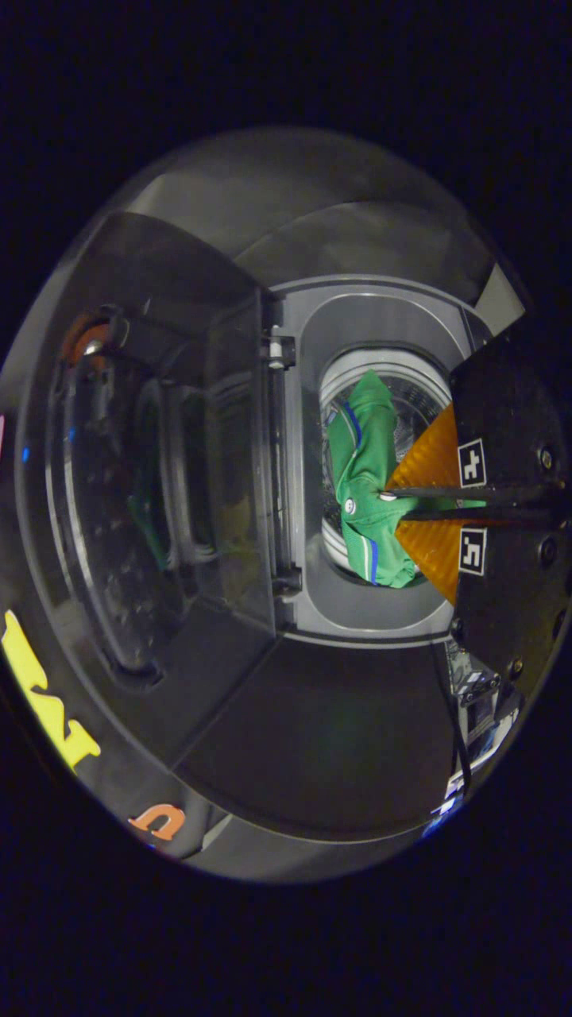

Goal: Put the clothes into the washing machine and then close the washing machine lid.

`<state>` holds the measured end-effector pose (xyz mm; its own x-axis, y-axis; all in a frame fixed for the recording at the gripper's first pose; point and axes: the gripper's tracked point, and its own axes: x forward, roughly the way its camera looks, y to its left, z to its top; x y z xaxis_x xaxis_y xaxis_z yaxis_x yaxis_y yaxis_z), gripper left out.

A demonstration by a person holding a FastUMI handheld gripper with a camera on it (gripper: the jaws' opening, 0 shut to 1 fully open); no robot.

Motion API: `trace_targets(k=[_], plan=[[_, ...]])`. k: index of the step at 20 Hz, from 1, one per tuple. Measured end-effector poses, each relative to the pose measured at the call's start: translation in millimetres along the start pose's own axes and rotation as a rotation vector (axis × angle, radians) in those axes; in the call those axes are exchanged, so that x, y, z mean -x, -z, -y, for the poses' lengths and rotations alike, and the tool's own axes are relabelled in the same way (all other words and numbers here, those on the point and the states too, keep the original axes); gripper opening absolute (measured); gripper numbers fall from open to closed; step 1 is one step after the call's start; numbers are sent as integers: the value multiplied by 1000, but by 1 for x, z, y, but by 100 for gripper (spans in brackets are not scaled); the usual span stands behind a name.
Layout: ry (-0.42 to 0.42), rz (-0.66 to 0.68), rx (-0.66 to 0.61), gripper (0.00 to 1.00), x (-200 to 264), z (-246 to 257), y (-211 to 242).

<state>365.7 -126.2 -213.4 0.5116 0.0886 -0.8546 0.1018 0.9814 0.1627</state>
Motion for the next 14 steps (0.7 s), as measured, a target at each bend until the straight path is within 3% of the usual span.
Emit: trace_targets(k=[5,9,12,13,14], plan=[[55,12,-51,5,-39,25,10],[53,-13,-62,8,-51,32,13],[34,-27,-33,16,-44,29,12],[29,-23,-27,28,-38,25,9],[27,-24,-19,33,-28,23,8]])
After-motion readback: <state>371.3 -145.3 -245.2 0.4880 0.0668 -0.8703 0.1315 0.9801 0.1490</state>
